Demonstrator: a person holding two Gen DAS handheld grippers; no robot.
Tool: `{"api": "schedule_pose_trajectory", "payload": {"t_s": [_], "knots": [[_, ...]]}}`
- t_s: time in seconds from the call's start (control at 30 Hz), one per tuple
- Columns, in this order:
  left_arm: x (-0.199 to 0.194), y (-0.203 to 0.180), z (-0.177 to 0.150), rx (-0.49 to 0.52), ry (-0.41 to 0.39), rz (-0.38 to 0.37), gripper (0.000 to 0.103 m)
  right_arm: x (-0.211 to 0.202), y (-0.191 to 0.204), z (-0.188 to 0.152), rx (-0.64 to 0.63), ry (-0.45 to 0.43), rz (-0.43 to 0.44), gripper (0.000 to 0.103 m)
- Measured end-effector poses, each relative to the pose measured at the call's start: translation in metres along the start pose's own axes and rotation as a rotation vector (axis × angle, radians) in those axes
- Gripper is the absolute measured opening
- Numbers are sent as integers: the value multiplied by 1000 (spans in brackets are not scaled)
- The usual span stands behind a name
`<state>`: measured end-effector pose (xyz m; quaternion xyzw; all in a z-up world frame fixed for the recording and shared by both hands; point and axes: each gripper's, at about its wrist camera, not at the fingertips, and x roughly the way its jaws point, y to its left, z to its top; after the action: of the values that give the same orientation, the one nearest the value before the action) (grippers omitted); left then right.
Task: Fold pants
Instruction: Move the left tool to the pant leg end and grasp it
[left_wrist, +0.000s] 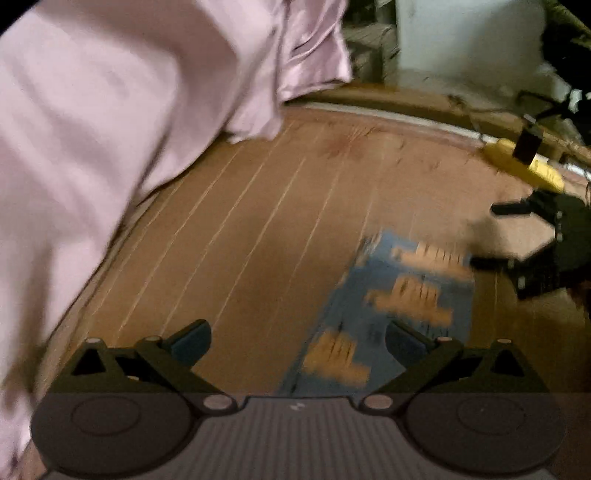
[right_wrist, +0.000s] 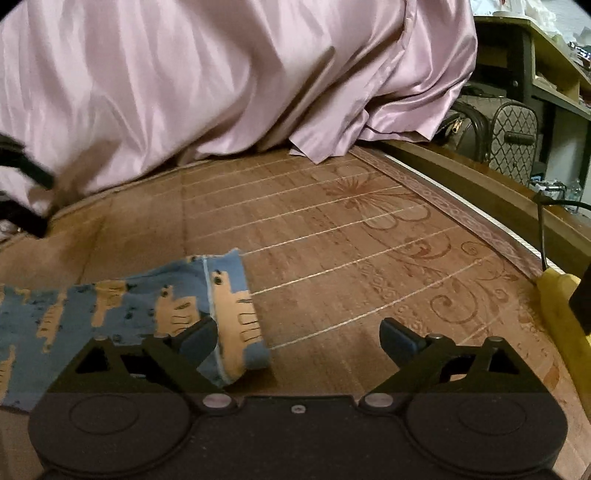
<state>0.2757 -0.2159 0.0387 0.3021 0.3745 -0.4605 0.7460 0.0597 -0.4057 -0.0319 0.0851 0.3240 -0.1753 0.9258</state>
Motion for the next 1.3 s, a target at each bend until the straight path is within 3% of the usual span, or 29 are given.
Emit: {"api": "schedule_pose_trajectory", "payload": {"t_s": [0.1, 0.2, 0.37, 0.6, 0.8, 0.9, 1.17, 1.3], "knots": [[33, 4, 7, -61, 8, -94, 102, 10, 4, 1, -65, -6, -2, 95], [64, 7, 19, -86, 54, -194, 93, 15, 5, 0, -116, -13, -8, 95], [105, 15, 40, -142, 56, -315, 86, 18, 2, 1, -124, -16, 24, 95], [152, 33, 53, -285, 162, -518, 57, 22, 7, 2, -175, -37, 75, 94], [158, 27, 60, -217, 213, -505, 44, 29, 18, 1, -223, -34, 116, 94], [160, 19, 66, -175, 238, -489, 30, 29, 20, 1, -234, -39, 128, 94], [157, 3, 68, -113, 264, -427, 23, 30, 19, 1, -230, -37, 120, 94], [150, -14, 67, -10, 234, -362, 18, 30, 20, 1, -234, -37, 120, 94]]}}
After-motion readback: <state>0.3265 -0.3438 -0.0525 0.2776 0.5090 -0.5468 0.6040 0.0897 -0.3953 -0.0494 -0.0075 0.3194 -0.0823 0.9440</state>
